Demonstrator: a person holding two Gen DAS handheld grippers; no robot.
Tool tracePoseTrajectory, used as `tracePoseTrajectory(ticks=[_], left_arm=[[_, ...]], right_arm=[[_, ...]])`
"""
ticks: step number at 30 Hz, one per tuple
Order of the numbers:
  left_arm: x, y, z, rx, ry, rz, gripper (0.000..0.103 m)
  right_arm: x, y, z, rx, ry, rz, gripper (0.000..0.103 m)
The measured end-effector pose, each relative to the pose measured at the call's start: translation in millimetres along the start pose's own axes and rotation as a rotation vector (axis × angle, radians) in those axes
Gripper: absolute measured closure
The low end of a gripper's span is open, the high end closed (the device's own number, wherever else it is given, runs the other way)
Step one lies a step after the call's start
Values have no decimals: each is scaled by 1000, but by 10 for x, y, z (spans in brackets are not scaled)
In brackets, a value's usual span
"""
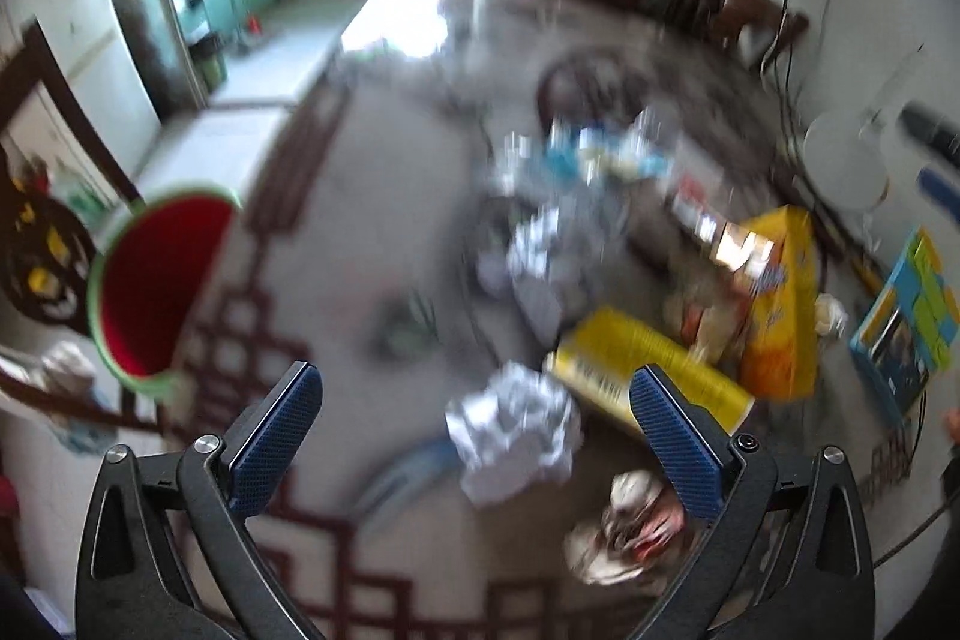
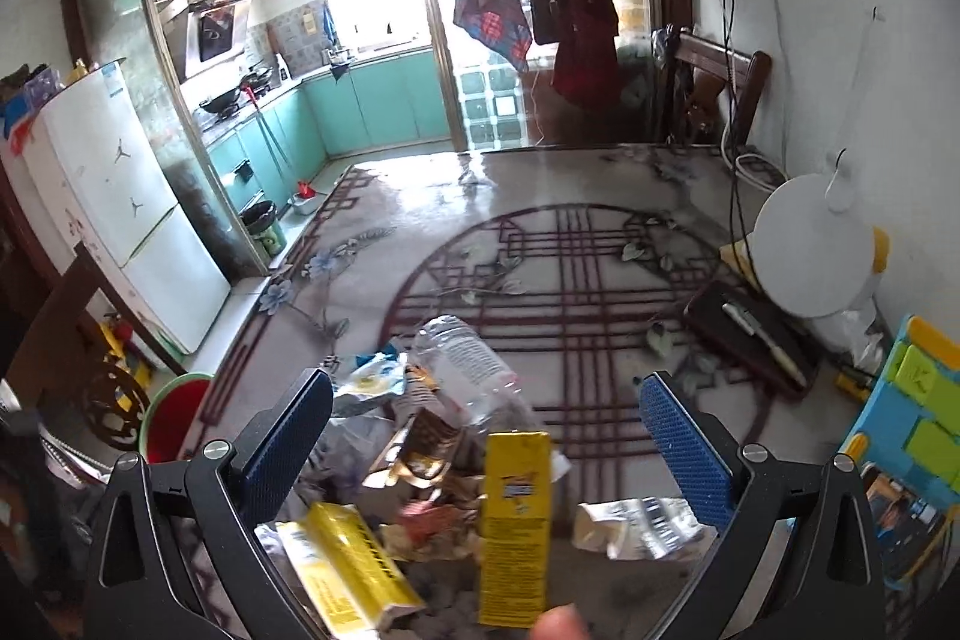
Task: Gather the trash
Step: 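Grasp the crumpled foil with the left gripper while the right gripper approaches the trash pile, then lift the foil with the left gripper while the right gripper grasps a red-printed paper wrapper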
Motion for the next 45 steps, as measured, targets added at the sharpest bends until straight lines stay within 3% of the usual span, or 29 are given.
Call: tracePoseTrajectory(ticks=[2,4,6,7,9,12,15,20,23,26,30,32,38,45], left_arm=[[166,70,-41,-23,26,11,2],[282,111,-98,-37,49,23,14],[391,142,-79,-40,54,69,37],[430,151,-64,-46,67,83,41],[429,142,-40,-68,103,93,61],[349,95,-59,-68,104,63,71],[144,9,-7,-46,68,-8,72],[2,-166,181,-88,29,-78,73],[-11,-197,256,-112,30,-86,73],[-38,-237,253,-108,25,-97,72],[-47,-221,257,-110,36,-96,72],[-40,-234,240,-108,45,-96,72],[-81,-287,208,-93,55,-106,72],[-241,-404,342,-98,42,-146,71]], right_arm=[[53,10,-21,0,-21,34,0],[92,31,-35,6,-42,55,0],[134,59,-23,8,-72,78,0],[149,78,-7,5,-78,84,0],[200,111,47,-21,-89,107,0],[272,167,186,-74,-114,131,1],[286,225,354,-124,-164,146,4],[529,524,609,-140,-311,304,29],[807,789,597,-163,-241,386,38],[1031,999,566,-180,-189,457,38],[1184,1101,552,-248,-128,487,44],[1288,1166,497,-230,-114,520,67],[1182,1043,382,-123,-175,464,76],[767,543,469,0,-265,322,76]])
Point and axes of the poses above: each gripper's, at about its wrist camera, not at the fingertips, and x roughly the way its jaws point, z to its left, y to its underside, the point moved 6 cm from there along x, roughly the way its jaws point, and after that the axes turned 2 degrees about x, right-handed, at the moved point
